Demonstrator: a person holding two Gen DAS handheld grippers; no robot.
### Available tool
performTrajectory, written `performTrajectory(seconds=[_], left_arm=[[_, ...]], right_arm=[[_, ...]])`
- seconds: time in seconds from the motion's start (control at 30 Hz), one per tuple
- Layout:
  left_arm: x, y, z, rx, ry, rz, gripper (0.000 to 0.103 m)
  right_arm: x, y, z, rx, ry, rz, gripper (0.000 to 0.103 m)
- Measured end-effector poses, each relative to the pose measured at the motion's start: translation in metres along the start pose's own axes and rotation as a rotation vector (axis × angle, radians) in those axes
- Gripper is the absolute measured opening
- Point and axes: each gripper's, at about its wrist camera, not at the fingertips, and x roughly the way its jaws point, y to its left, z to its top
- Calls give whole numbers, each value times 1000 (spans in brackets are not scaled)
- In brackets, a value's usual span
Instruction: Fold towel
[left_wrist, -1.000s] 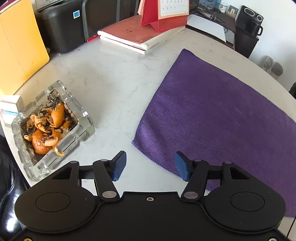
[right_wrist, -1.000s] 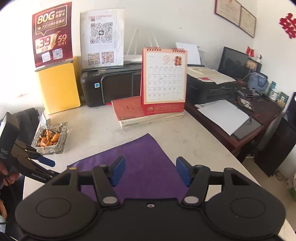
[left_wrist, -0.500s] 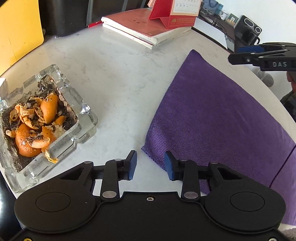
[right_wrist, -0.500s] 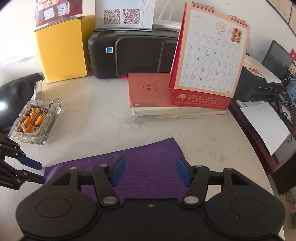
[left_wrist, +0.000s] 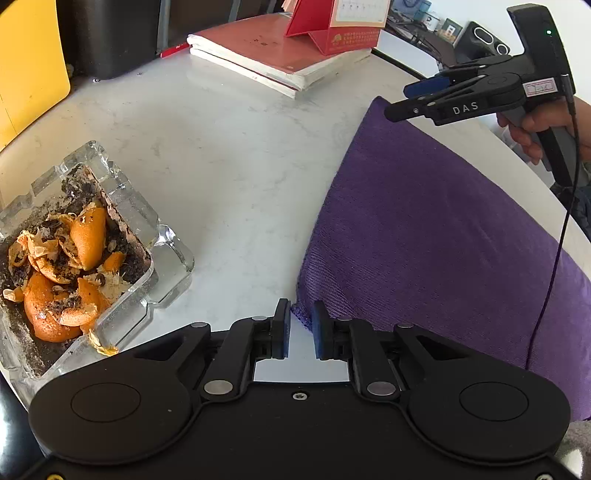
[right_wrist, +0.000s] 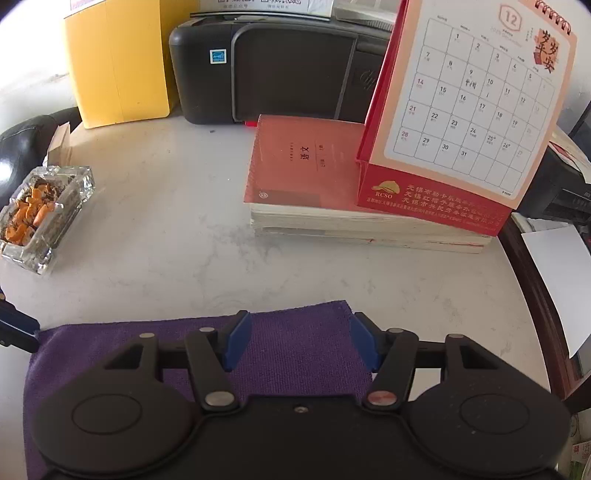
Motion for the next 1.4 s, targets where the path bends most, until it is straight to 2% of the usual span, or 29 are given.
performTrajectory(seconds=[0.23,0.6,0.7,0.87,0.97,1.1,1.4], left_arm=[[2,1,4,3,28,0,8],[3,1,3,7,29,0,8],[3,1,2,10,30,-1,8],[2,1,1,12,30,-4,7],[2,1,1,10,31,-6,7],[1,2,1,1,31,-5,5],[-7,0,0,-15,1,-48,4]], right_arm=[[19,-16,5,21,17,5,57],[41,-34,6,98,43,89,56],[41,-35,8,82,56,105,50],[42,-42,14,86,83,143,21],[41,-41,15,66,91,141,11],[34,-36,14,59,71,122,5],[-7,-29,13,90,-6,75,4]])
